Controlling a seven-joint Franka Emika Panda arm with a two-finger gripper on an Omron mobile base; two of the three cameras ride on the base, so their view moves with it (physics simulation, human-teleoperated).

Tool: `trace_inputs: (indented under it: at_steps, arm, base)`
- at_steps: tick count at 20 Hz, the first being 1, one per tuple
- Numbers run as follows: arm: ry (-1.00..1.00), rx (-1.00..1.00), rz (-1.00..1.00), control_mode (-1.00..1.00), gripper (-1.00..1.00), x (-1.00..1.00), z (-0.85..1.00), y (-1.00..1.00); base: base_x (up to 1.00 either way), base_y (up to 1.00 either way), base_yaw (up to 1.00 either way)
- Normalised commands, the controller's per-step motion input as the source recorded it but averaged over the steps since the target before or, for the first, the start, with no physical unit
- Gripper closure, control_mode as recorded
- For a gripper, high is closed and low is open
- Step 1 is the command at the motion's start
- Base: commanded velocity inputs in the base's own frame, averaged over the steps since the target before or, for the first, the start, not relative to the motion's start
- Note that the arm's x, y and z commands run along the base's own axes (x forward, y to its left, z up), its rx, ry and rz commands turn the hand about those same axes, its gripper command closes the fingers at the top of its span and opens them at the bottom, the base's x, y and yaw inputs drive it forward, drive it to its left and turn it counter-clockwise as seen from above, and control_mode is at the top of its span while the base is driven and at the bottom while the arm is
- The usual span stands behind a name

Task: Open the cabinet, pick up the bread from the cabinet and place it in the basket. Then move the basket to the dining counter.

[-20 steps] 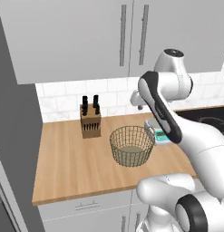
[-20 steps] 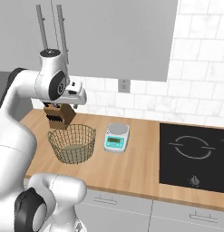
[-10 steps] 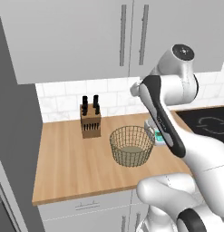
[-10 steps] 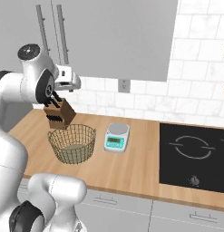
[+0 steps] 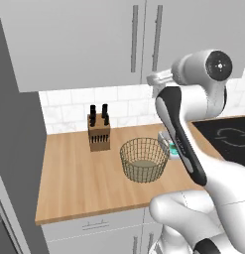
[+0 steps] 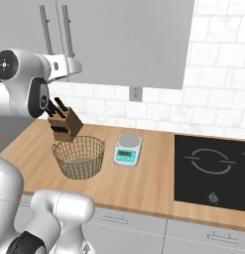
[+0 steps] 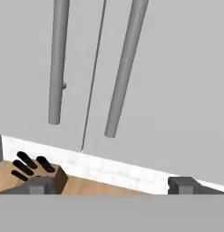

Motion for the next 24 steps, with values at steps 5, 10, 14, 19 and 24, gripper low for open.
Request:
trace_inputs:
  at_steps: [5,10,14,19,24]
  arm:
    - [-0.12,0.18,-0.07,-1.0,-1.0,0.0,0.47,0.03]
    - [-0.01,0.23,0.0,-1.0,-1.0,0.13,0.22,0.0]
    - [0.0,0.1,0.0,-1.0,-1.0,0.35,-0.01,0.0]
    - [0.0,0.0,0.0,-1.0,-1.0,0.57,-0.05,0.0]
    - [0.0,0.0,0.0,-1.0,-1.0,0.61,-0.02,0.0]
  base:
    - [0.0,0.0,0.0]
    - [0.0,0.0,0.0]
    - [0.0,0.0,0.0]
    - [0.0,0.0,0.0]
    - [0.0,0.0,0.0]
